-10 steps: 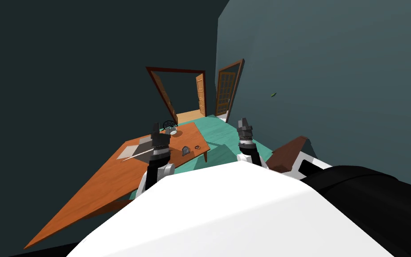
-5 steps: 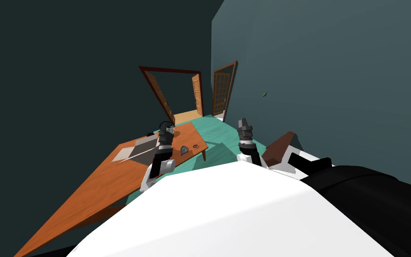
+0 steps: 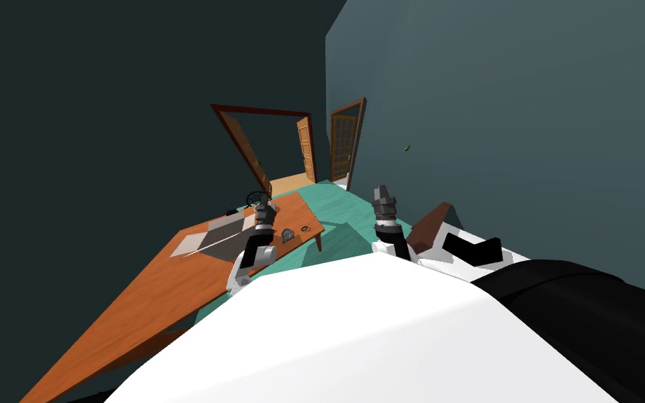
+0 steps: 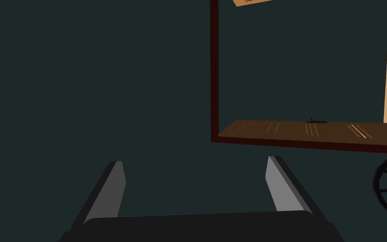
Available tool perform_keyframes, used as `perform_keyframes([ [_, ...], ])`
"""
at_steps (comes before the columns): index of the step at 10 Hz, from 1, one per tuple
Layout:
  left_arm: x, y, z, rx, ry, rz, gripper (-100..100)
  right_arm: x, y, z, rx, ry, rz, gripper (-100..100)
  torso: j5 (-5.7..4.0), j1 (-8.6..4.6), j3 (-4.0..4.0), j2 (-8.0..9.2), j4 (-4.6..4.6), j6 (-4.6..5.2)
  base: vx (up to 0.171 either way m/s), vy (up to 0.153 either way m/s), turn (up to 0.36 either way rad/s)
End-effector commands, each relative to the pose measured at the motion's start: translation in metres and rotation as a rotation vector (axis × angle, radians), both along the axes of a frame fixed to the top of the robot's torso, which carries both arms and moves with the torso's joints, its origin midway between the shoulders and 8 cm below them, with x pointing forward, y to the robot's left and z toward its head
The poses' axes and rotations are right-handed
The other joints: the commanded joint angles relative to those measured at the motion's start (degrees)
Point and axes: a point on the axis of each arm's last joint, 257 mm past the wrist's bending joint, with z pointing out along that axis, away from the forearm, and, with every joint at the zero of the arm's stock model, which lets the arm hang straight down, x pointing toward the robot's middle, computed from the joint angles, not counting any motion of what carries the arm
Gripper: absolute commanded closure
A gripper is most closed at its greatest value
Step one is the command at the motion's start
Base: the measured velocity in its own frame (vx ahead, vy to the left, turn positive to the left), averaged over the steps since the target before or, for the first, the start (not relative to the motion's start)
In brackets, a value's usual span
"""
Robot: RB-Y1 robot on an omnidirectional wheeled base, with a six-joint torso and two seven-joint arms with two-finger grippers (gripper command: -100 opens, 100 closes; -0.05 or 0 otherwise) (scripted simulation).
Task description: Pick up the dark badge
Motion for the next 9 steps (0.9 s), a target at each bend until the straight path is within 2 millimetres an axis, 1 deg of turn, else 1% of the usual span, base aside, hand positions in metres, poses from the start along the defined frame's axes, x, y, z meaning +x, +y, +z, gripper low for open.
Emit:
perform_keyframes([
  [1, 0.017, 0.003, -0.017, 0.002, 0.058, 0.005, -100, 0.0, 0.0, 0.0, 0.0, 0.0, 0.0, 0, 0.0, 0.0, 0.0, 0.0, 0.0, 0.0, -0.04, -0.002, -0.108],
  [2, 0.018, 0.003, -0.018, 0.002, 0.064, 0.005, -100, 0.0, 0.0, 0.0, 0.0, 0.0, 0.0, 0, 0.0, -0.02, 0.0, 0.02, 0.0, 0.02, -0.041, 0.002, -0.066],
  [3, 0.032, 0.004, -0.033, 0.003, 0.113, 0.008, -100, 0.0, 0.0, 0.0, 0.0, 0.0, 0.0, 0, 0.0, -0.01, 0.01, 0.02, 0.0, 0.0, -0.05, 0.003, -0.122],
  [4, 0.032, 0.005, -0.035, 0.002, 0.121, 0.009, -100, 0.0, 0.0, 0.0, 0.0, 0.0, 0.0, 0, 0.0, 0.0, 0.02, 0.05, 0.01, 0.02, -0.039, 0.006, -0.062],
  [5, 0.045, 0.006, -0.047, 0.002, 0.163, 0.01, -100, 0.0, 0.0, 0.0, 0.0, 0.0, 0.0, 0, 0.0, 0.0, 0.02, 0.03, 0.01, -0.01, -0.042, 0.004, -0.122],
  [6, 0.046, 0.006, -0.054, 0.002, 0.182, 0.013, -100, 0.0, 0.0, 0.0, 0.0, 0.0, 0.0, 0, 0.0, 0.0, 0.01, 0.03, 0.01, 0.02, -0.034, 0.003, -0.063],
  [7, 0.058, 0.007, -0.063, 0.001, 0.22, 0.012, -100, 0.0, 0.0, 0.0, 0.0, 0.0, 0.0, 0, 0.0, -0.01, 0.01, 0.01, 0.0, -0.01, -0.037, 0.001, -0.11],
  [8, 0.06, 0.008, -0.073, 0.001, 0.244, 0.015, -100, 0.0, 0.0, 0.0, 0.0, 0.0, 0.0, 0, 0.0, 0.0, 0.0, 0.0, 0.0, 0.02, -0.032, 0.004, -0.068],
  [9, 0.071, 0.009, -0.085, -0.001, 0.288, 0.015, -100, 0.0, 0.0, 0.0, 0.0, 0.0, 0.0, 0, 0.0, 0.01, 0.0, -0.01, 0.0, -0.01, -0.034, -0.001, -0.109],
])
